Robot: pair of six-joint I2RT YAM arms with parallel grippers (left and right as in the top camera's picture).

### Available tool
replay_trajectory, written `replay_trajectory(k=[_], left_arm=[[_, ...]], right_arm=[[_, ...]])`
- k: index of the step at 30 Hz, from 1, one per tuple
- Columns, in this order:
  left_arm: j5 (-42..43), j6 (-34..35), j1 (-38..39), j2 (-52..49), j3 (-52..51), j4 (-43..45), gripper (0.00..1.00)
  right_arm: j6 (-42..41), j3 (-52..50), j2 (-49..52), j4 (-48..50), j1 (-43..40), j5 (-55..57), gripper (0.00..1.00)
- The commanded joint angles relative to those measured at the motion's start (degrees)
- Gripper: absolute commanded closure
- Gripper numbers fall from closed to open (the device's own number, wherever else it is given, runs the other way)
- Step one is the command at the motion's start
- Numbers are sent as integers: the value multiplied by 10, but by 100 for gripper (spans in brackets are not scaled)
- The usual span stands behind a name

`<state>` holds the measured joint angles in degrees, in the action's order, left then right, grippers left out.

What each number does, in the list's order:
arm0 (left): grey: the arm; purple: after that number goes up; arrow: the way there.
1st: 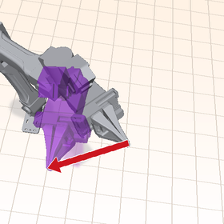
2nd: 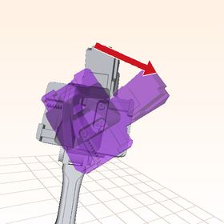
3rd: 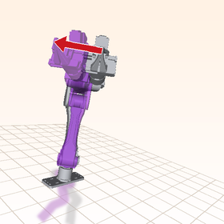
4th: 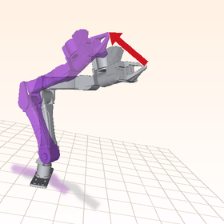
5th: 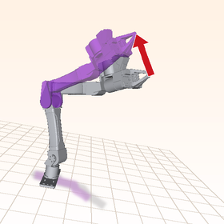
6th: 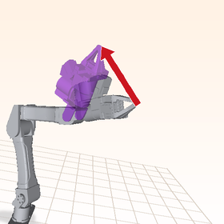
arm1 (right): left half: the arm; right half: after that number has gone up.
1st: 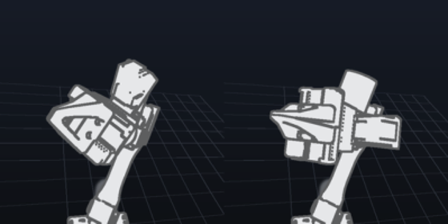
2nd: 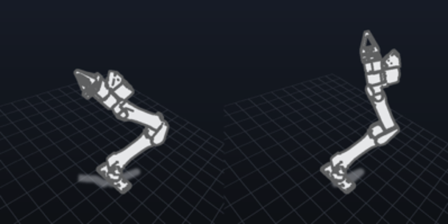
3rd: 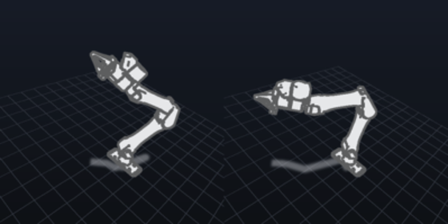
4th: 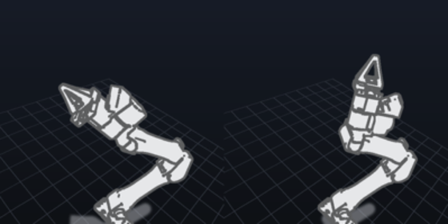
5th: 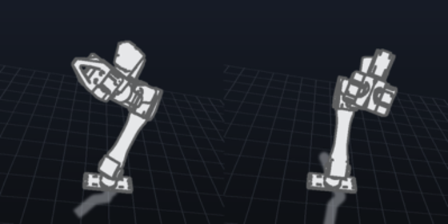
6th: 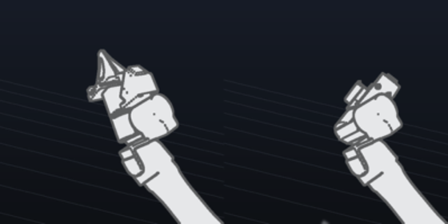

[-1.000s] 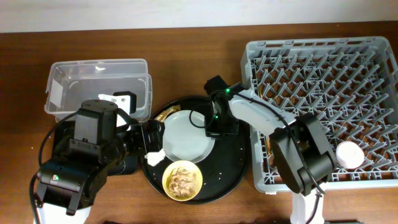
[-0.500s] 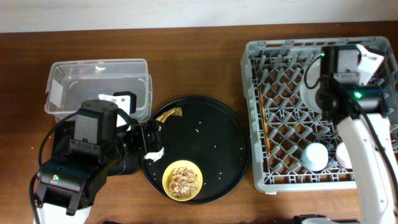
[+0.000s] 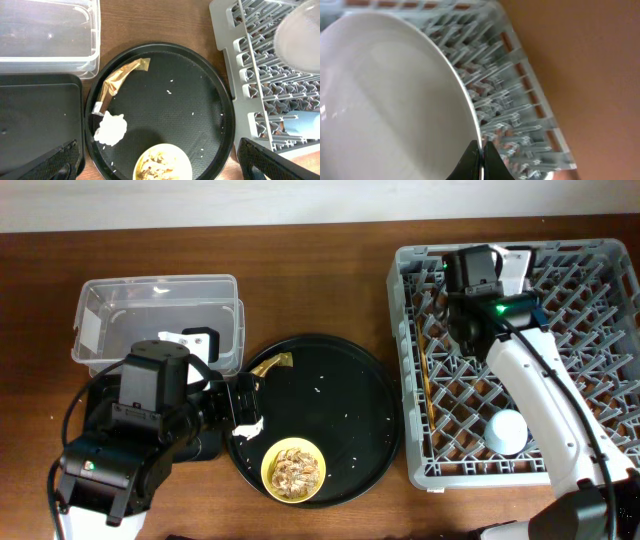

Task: Sort waste into correct bins and load items into the dishwasher rack
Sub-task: 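Stand the white plate upright in the dish rack, release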

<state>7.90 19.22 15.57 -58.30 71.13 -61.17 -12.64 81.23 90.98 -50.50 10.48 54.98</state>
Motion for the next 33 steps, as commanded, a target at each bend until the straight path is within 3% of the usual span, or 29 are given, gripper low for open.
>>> replay_trajectory(k=[1, 10, 11, 13, 14, 16, 17, 18, 19, 22, 25, 29, 30, 33], left_arm=[[-3, -9, -1, 2, 0, 0, 0], [-3, -9, -1, 2, 0, 0, 0], [-3, -9, -1, 2, 0, 0, 0], [-3, -9, -1, 2, 0, 0, 0], [-3, -9, -1, 2, 0, 0, 0], [-3, -9, -1, 2, 0, 0, 0], [-3, -9, -1, 2, 0, 0, 0], [-3, -9, -1, 2, 0, 0, 0], [-3, -9, -1, 2, 0, 0, 0], [-3, -9, -1, 2, 0, 0, 0], [-3, -9, -1, 2, 0, 0, 0], [-3, -9, -1, 2, 0, 0, 0], [-3, -9, -1, 2, 0, 0, 0], [-3, -9, -1, 2, 0, 0, 0]], right_arm=[[16, 3, 3, 12, -1, 85, 96], [52, 3, 63, 19, 30, 94, 96], [52, 3, 61, 19, 48, 94, 90], [51, 5, 56, 20, 71, 100, 45], [47, 5, 36, 19, 83, 100, 30], [47, 19, -52, 9, 95, 66, 20], [47, 40, -125, -24, 115, -7, 18], [47, 62, -202, -78, 143, -134, 14], [47, 67, -283, -111, 170, -280, 2], [47, 67, -441, -132, 189, -563, 2], [49, 66, -547, -173, 189, -538, 2], [49, 49, -558, -198, 189, -413, 2], [50, -21, -572, -146, 129, -425, 2], [97, -211, -645, 13, -31, -604, 2]])
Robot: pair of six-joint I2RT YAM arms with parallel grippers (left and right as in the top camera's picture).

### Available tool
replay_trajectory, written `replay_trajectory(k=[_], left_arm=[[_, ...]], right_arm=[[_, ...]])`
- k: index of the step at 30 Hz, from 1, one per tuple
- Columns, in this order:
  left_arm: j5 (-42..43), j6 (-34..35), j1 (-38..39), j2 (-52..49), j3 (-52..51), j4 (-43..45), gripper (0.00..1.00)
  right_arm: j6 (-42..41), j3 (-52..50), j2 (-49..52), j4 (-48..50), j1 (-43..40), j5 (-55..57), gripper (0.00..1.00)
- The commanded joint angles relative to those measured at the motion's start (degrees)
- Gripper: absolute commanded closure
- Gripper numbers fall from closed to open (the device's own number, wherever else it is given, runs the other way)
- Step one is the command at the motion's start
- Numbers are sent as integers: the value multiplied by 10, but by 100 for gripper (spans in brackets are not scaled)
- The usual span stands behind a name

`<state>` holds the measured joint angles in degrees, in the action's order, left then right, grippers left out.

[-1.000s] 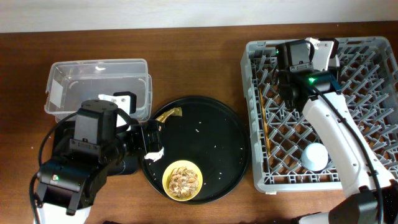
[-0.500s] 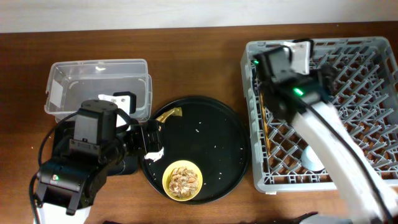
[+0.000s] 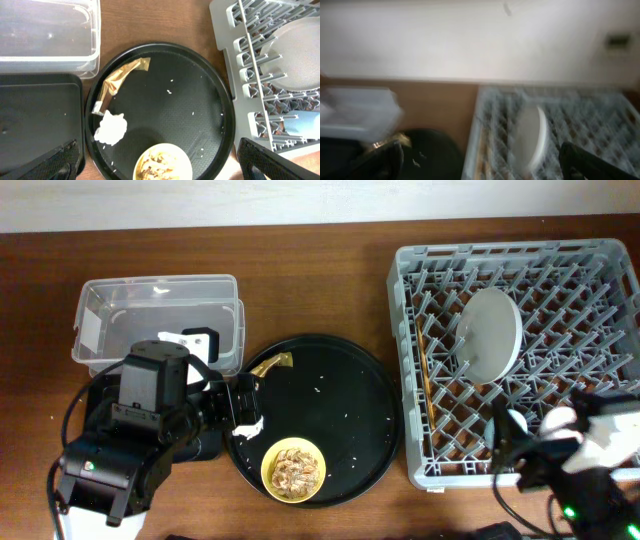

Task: Sort waste into correct bins and load items into the dishwasher rack
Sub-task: 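Stand the white plate upright in the dish rack, release, then grasp the yellow bowl of shells with the left gripper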

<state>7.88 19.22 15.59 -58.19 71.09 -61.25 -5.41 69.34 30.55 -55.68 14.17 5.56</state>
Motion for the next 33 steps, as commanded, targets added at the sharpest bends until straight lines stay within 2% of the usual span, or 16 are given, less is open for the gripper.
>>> replay_trajectory(k=[1, 3, 6, 9, 12, 14, 17, 27, 30, 31, 33], left_arm=[[-2, -9, -1, 1, 0, 0, 0], [-2, -9, -1, 1, 0, 0, 0], [-2, -9, -1, 1, 0, 0, 0], [-2, -9, -1, 1, 0, 0, 0], [-2, -9, -1, 1, 1, 0, 0], [-2, -9, -1, 1, 0, 0, 0], [-2, -9, -1, 1, 0, 0, 0], [-1, -8, -1, 1, 0, 7, 0], [68, 90, 0, -1, 0, 11, 0], [94, 90, 9, -8, 0, 16, 0], [71, 75, 63, -47, -1, 3, 0]], right_arm=[[24, -176, -80, 118, -115, -151, 2], [24, -303, -158, 185, -162, -170, 1], [24, -459, -269, 246, -181, -163, 1], [24, -579, -303, 356, -181, -163, 2], [24, -680, -303, 535, -180, -164, 2], [24, -690, -304, 558, -180, -163, 2], [24, -690, -303, 521, -180, -163, 2], [24, -690, -302, 522, -180, -163, 2], [24, -690, -302, 522, -180, -163, 2], [24, -690, -302, 522, -180, -163, 2], [24, -690, -302, 522, -180, -163, 2]])
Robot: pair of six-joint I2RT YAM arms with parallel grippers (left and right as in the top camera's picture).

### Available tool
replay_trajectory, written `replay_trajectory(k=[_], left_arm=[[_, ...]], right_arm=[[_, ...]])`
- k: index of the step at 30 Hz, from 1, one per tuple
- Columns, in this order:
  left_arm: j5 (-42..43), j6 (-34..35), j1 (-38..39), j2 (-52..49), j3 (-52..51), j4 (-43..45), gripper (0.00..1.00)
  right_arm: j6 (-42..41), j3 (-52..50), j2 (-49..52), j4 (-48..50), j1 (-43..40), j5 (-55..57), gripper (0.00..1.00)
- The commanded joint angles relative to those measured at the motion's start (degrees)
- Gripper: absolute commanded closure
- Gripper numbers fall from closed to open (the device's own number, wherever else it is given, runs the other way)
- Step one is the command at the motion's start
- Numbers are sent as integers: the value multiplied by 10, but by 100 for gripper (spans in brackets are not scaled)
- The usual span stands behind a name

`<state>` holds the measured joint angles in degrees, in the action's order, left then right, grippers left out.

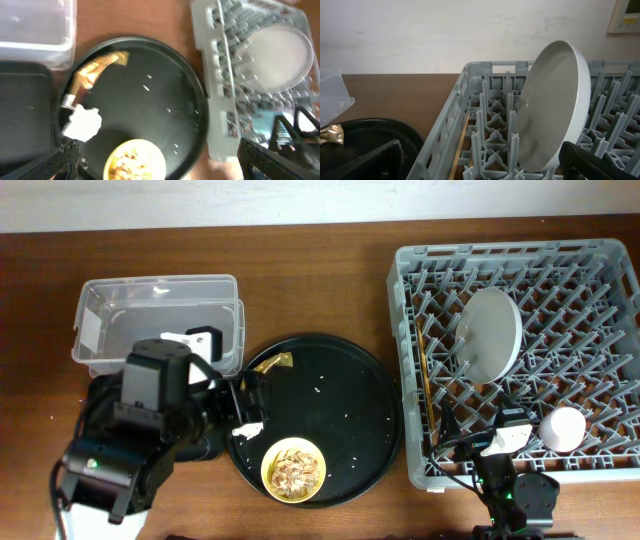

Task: Sort waste into correct bins and load items into the dishwasher rack
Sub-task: 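Grasp the yellow bowl of shells with the left gripper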

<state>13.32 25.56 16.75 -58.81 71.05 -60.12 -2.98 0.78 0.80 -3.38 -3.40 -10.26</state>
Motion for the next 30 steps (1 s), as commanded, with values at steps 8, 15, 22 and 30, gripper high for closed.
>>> replay_trajectory(k=[8, 15, 22, 30], left_arm=[[-144, 163, 328, -314, -1, -68, 16], [-181, 289, 398, -441, -1, -31, 48], [-243, 293, 398, -467, -11, 8, 70], [-233, 273, 384, -449, -34, 23, 99]], right_arm=[[0, -5, -4, -1, -4, -5, 2], [0, -5, -4, -1, -4, -5, 2], [0, -5, -4, -1, -4, -5, 2], [0, -5, -4, -1, -4, -5, 2]])
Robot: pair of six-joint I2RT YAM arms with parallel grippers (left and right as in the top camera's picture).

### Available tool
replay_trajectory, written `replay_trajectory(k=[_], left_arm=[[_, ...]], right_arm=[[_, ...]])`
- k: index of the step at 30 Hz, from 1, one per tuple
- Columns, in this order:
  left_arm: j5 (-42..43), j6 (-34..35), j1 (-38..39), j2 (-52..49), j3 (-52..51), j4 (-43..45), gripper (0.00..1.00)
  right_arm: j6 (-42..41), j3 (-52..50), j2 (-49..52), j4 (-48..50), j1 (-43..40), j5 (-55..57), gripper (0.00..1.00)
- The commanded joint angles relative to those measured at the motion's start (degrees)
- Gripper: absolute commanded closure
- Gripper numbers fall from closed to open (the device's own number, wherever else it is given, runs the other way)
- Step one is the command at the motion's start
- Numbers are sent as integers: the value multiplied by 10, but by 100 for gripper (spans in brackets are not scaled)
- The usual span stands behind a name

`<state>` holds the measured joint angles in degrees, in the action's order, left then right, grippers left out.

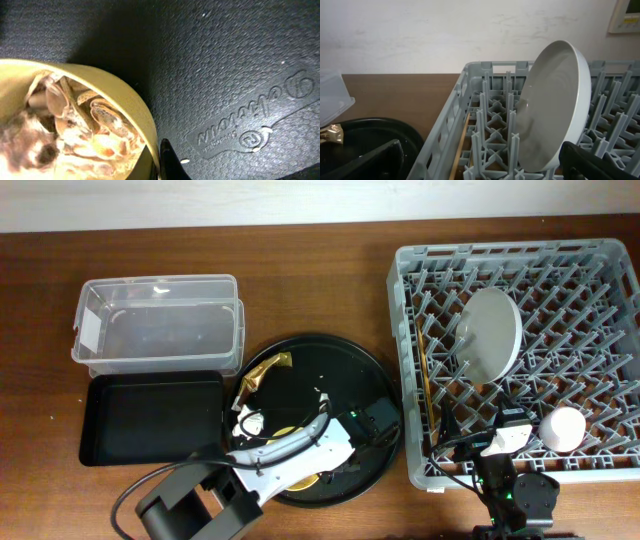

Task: Sort waste into correct bins and load items into the dishwasher rack
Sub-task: 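Grasp the yellow bowl of shells with the left gripper, then tip the yellow bowl to dump shells onto the black tray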

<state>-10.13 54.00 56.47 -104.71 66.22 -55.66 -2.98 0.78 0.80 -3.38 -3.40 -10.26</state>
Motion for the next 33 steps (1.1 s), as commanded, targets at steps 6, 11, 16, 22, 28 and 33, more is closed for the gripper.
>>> replay_trajectory(k=[6, 11, 16, 22, 28, 33], left_arm=[[14, -124, -144, 189, 30, -109, 99], [275, -371, -441, 273, 29, -87, 99], [600, -612, -724, 264, -15, -41, 99], [907, -777, -921, 201, -169, 45, 100], [1003, -791, -994, 129, -212, 81, 100], [1003, -799, -994, 129, -212, 84, 100]], right_arm=[[0, -5, -4, -1, -4, -5, 2], [0, -5, -4, -1, -4, -5, 2], [0, -5, -4, -1, -4, -5, 2], [0, -5, -4, -1, -4, -5, 2], [0, -5, -4, -1, -4, -5, 2], [0, -5, -4, -1, -4, -5, 2]])
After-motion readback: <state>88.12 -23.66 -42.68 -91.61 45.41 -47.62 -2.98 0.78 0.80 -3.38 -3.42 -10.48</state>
